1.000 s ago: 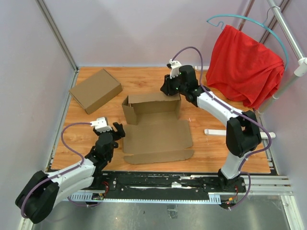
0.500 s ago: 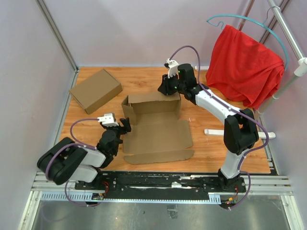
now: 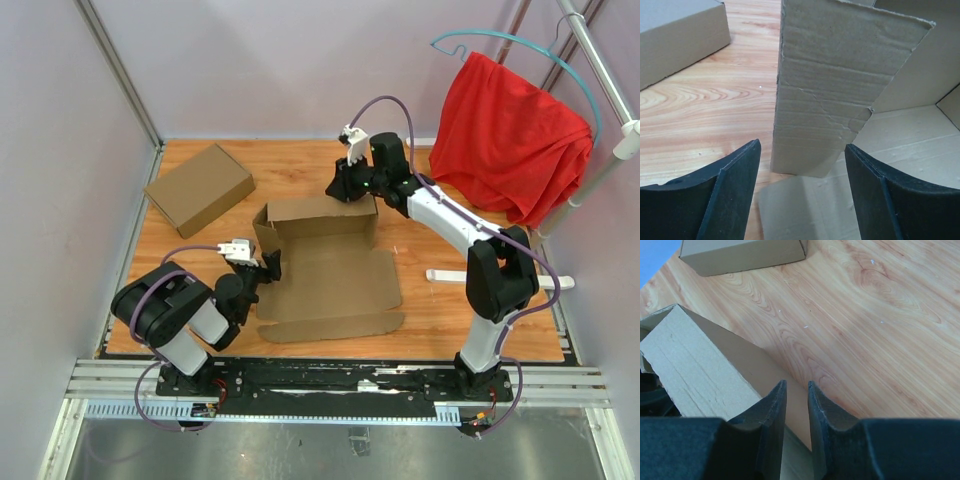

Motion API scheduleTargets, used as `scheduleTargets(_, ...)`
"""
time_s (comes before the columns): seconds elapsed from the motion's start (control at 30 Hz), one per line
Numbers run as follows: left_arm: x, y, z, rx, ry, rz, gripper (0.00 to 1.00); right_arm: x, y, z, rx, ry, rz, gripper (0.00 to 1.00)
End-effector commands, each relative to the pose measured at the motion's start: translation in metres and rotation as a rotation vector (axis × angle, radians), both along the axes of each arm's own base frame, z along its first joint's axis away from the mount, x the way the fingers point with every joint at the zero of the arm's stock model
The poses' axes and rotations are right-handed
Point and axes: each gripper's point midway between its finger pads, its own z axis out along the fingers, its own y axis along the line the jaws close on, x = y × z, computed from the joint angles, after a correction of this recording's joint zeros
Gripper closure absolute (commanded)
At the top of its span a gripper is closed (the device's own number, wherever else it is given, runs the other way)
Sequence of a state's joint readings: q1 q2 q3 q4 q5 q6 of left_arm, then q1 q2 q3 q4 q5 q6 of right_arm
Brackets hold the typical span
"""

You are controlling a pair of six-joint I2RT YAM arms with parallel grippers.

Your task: Fold the paper box

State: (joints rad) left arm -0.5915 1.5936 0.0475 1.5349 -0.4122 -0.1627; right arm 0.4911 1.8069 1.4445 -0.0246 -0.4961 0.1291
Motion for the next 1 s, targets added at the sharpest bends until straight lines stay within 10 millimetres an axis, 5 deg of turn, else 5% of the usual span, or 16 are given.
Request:
scheduleTargets(0.0,0.012,-0.007,0.047,-0.061,-0.175,-0.001,0.27,-0.003,0.008,0.000,0.011,0.006,0.056,0.76)
scheduleTargets(0.4,0.029,-0.023,0.042,-0.016,-0.138,-0.031,0.49,-0.012,0.010,-0.017,0.022,0.055,0.081,0.77)
scheduleTargets(0.63,0.047,-0.032,0.042,-0.037,-0.072,-0.003,0.50,-0.012,0.014,-0.015,0.028,0.067,0.096,0.78)
scheduleTargets(0.83,0.067,-0.027,0.019,0.018,0.056,0.114,0.53,-0.014,0.015,-0.015,0.031,0.077,0.104,0.78)
scheduleTargets(0.97,0.069,-0.023,0.010,0.040,0.081,0.174,0.64,-0.016,0.017,-0.015,0.032,0.083,0.112,0.79)
